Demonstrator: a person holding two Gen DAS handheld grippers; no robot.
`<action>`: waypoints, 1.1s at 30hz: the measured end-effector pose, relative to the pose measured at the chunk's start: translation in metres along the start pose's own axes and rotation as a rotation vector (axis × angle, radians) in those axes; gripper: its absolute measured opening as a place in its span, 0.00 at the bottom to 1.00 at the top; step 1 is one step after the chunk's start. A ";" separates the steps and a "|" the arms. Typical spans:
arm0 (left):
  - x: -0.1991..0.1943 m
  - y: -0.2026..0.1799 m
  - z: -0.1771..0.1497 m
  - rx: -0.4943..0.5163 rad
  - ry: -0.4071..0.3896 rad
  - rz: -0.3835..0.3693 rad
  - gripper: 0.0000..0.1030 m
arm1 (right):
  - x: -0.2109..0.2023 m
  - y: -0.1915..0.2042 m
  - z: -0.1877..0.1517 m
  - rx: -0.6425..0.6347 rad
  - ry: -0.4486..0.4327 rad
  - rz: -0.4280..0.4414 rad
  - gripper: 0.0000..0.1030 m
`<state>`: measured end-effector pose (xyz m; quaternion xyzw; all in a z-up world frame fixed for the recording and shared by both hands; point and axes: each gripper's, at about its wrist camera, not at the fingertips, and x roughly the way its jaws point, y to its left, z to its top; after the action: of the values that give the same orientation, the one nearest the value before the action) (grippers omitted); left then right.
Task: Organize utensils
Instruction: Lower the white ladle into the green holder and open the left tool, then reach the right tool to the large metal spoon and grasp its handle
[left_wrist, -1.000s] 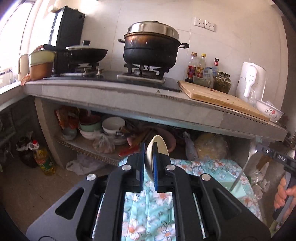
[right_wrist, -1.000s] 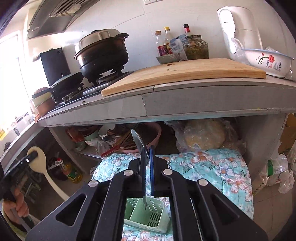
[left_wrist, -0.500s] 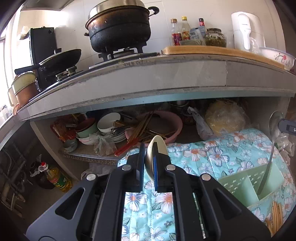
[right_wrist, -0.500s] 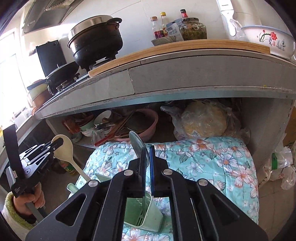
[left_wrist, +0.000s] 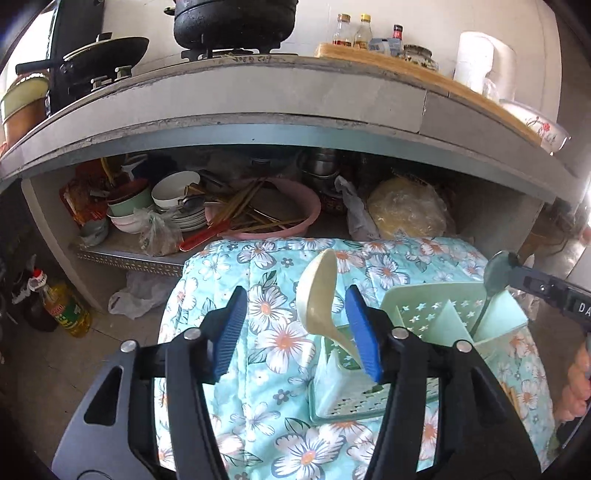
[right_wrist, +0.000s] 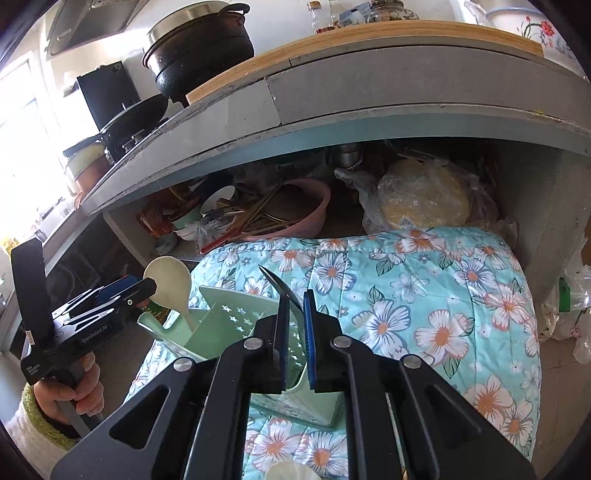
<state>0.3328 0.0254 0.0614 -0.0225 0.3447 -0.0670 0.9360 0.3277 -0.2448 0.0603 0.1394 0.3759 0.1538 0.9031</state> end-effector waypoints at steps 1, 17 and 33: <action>-0.007 0.003 -0.003 -0.019 -0.007 -0.016 0.58 | -0.006 0.000 -0.003 0.003 -0.008 0.003 0.17; -0.058 0.010 -0.096 -0.062 0.032 -0.105 0.76 | -0.079 -0.020 -0.088 0.142 0.012 0.033 0.42; 0.005 -0.023 -0.198 0.150 0.302 0.006 0.89 | -0.018 -0.016 -0.192 0.159 0.316 -0.078 0.42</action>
<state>0.2059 0.0027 -0.0904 0.0586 0.4755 -0.0923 0.8729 0.1797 -0.2403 -0.0640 0.1701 0.5291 0.1085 0.8242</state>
